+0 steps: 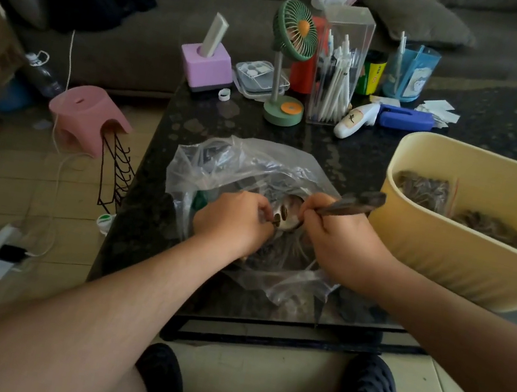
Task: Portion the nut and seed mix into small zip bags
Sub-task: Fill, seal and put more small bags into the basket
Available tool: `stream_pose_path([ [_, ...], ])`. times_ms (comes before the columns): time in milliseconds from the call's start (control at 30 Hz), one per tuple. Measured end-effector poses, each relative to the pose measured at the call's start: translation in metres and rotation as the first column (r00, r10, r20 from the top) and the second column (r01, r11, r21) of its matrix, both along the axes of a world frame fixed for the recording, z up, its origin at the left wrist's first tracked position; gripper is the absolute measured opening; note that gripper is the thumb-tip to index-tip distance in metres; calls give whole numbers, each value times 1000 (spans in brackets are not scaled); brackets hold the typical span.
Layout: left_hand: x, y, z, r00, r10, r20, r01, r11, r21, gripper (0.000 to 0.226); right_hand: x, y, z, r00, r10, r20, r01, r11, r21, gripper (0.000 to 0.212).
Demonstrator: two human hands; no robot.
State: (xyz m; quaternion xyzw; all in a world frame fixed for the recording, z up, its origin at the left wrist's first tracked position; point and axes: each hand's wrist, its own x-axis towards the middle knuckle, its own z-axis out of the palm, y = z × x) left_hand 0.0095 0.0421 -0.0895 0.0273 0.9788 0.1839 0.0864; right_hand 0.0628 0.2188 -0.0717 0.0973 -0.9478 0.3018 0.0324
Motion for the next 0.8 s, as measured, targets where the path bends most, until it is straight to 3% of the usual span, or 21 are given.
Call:
stream_pose_path([
  [133, 4, -6, -3, 999, -31, -43, 36, 991, 128, 18, -8, 2, 1, 939, -170, 298, 256, 925, -281, 23],
  [300, 10, -12, -5, 989, -112, -92, 128, 972, 195, 24, -10, 3, 5, 849, -211, 484, 472, 716, -515, 24],
  [433, 14, -21, -7, 960, -251, -127, 274, 934, 230, 58, -8, 7, 12, 830, -175, 530, 514, 607, -606, 24],
  [600, 19, -33, -4, 979, -183, -94, 205, 893, 401, 94, -5, 11, 21, 851, -159, 500, 487, 592, -642, 24],
  [700, 21, -40, -10, 996, -76, -34, 84, 878, 471, 96, 0, 10, 29, 884, -159, 440, 430, 647, -630, 24],
  [800, 22, -41, -18, 999, -17, -45, 37, 871, 491, 88, 5, 9, 36, 941, -122, 316, 293, 761, -579, 23],
])
